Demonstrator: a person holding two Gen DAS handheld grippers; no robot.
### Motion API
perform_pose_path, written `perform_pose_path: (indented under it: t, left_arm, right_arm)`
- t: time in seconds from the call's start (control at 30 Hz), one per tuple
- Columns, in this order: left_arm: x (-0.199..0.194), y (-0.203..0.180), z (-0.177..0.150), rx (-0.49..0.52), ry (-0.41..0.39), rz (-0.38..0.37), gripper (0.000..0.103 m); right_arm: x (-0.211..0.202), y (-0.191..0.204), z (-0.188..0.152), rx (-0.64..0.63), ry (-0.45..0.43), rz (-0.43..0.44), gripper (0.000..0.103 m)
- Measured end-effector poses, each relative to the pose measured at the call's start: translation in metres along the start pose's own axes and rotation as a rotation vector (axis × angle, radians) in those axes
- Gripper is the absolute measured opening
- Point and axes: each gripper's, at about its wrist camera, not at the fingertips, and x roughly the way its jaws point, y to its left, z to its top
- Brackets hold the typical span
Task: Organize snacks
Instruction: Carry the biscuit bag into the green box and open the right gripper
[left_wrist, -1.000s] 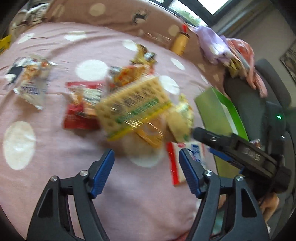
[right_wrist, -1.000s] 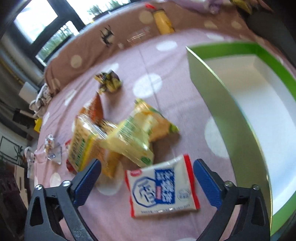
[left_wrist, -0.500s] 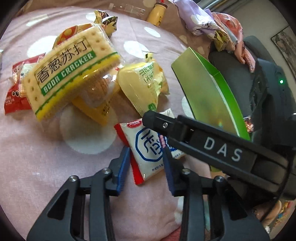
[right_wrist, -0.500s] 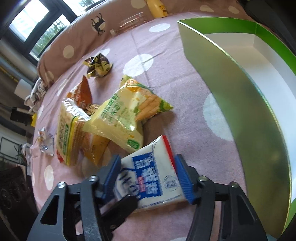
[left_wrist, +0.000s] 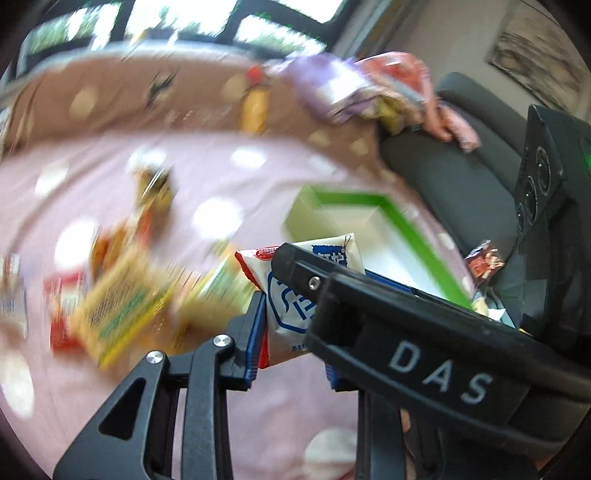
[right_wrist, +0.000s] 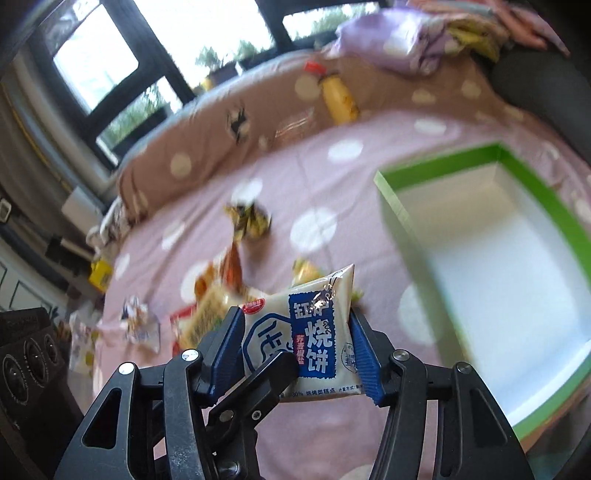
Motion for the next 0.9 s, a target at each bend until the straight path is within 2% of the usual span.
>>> perform_pose_path:
  t: [0.13,0.27,0.43,0.57,0.77,0.9]
  left_arm:
    - [0.024,-0.037,0.026,0.112,-0.025,-0.067,0.026]
    - [0.06,-0.062,0.027,0.2,0.031,-0.136,0.026]
    - [0.108,-0.079,0.022,0.234,0.158,-0.165,0.026]
    - [0.128,-0.091,0.016,0.239,0.216,-0.166,0.026]
    - [0.143,-0.101,0.009,0.257,0.268,-0.172,0.026]
    - [0.148,-0.104,0.005,0.272,0.282,-0.128,0.026]
  right_arm:
    - [-0.033,-0.029,0.025,0.079,-0.135,-0.049,0.06]
    - [-0.039,-0.067,0.028,0.16,-0.22,-0.108,0.06]
    - [-0.02,-0.119,0.02,0.298,-0.171,-0.154,0.06]
    - [-0.008,-0.15,0.015,0.378,-0.13,-0.172,0.06]
    - [-0.008,-0.17,0.008,0.431,-0.132,-0.193,0.06]
    - [-0.001,-0.179,0.004,0.462,-0.109,-0.188,0.06]
